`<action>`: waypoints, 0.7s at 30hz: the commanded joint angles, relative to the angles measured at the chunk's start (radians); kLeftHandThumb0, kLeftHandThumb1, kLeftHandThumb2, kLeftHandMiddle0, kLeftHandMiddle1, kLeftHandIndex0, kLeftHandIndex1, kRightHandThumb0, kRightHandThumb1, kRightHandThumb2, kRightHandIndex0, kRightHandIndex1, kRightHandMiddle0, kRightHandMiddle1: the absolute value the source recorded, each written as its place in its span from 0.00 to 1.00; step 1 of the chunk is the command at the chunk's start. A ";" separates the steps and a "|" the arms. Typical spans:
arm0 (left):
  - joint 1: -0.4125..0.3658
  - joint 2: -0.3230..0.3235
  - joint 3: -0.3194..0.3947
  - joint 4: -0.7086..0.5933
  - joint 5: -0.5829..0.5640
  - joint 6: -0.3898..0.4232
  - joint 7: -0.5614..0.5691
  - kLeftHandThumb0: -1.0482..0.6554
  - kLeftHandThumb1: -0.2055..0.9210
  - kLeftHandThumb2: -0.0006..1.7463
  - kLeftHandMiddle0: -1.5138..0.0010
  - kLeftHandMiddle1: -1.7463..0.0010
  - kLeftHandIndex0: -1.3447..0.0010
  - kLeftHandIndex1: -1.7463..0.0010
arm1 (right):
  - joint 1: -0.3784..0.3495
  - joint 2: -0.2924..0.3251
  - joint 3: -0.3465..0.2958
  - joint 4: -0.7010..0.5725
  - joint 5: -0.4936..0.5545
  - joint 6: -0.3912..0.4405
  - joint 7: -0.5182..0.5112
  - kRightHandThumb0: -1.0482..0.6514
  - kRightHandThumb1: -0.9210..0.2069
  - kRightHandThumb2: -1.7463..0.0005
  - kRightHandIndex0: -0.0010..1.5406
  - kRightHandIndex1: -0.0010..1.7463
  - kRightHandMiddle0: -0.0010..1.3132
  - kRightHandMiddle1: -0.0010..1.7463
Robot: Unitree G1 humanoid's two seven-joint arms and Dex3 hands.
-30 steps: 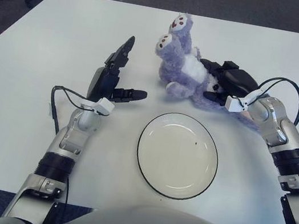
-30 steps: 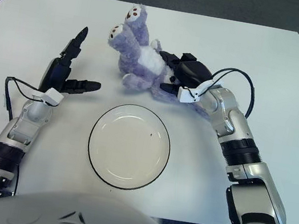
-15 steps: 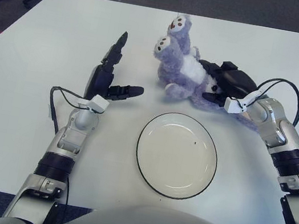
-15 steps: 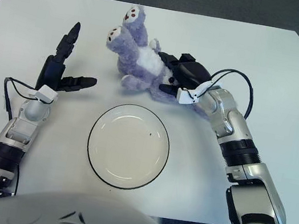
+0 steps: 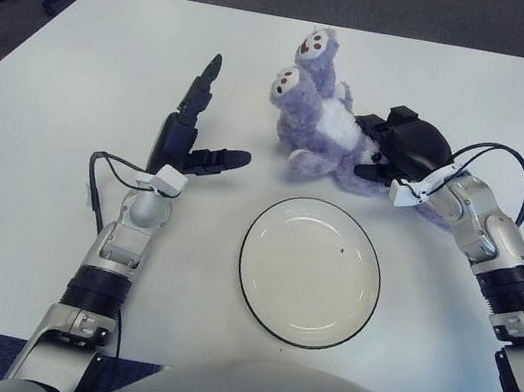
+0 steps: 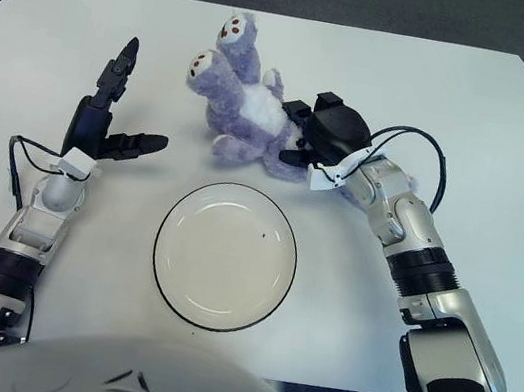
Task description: Put the doll into the plate.
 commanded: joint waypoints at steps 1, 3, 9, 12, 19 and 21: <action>0.049 -0.024 -0.003 0.049 -0.014 -0.019 -0.003 0.19 0.94 0.00 0.89 1.00 0.85 0.99 | 0.019 -0.014 0.019 0.103 -0.038 -0.067 -0.117 0.55 0.04 0.80 0.11 0.93 0.43 0.76; 0.046 -0.025 -0.001 0.056 -0.016 -0.027 -0.003 0.19 0.95 0.00 0.88 1.00 0.85 0.99 | -0.002 -0.019 0.033 0.182 -0.061 -0.123 -0.220 0.59 0.13 0.68 0.13 0.94 0.42 0.80; 0.042 -0.026 0.002 0.069 -0.020 -0.043 -0.004 0.20 0.95 0.00 0.88 1.00 0.84 0.99 | -0.048 -0.025 0.065 0.299 -0.093 -0.192 -0.349 0.61 0.26 0.50 0.13 0.99 0.39 0.88; 0.040 -0.025 0.004 0.080 -0.028 -0.058 -0.006 0.20 0.95 0.00 0.88 1.00 0.84 0.99 | -0.056 -0.026 0.075 0.309 -0.111 -0.175 -0.367 0.61 0.29 0.47 0.14 1.00 0.39 0.90; 0.038 -0.025 0.008 0.093 -0.031 -0.075 -0.008 0.21 0.97 0.00 0.88 1.00 0.83 0.99 | -0.057 -0.029 0.094 0.285 -0.160 -0.118 -0.384 0.62 0.36 0.40 0.18 1.00 0.38 0.95; 0.038 -0.026 0.009 0.095 -0.032 -0.079 -0.009 0.21 0.97 0.00 0.87 1.00 0.83 0.99 | -0.058 -0.030 0.101 0.281 -0.175 -0.108 -0.395 0.62 0.40 0.36 0.22 1.00 0.36 0.96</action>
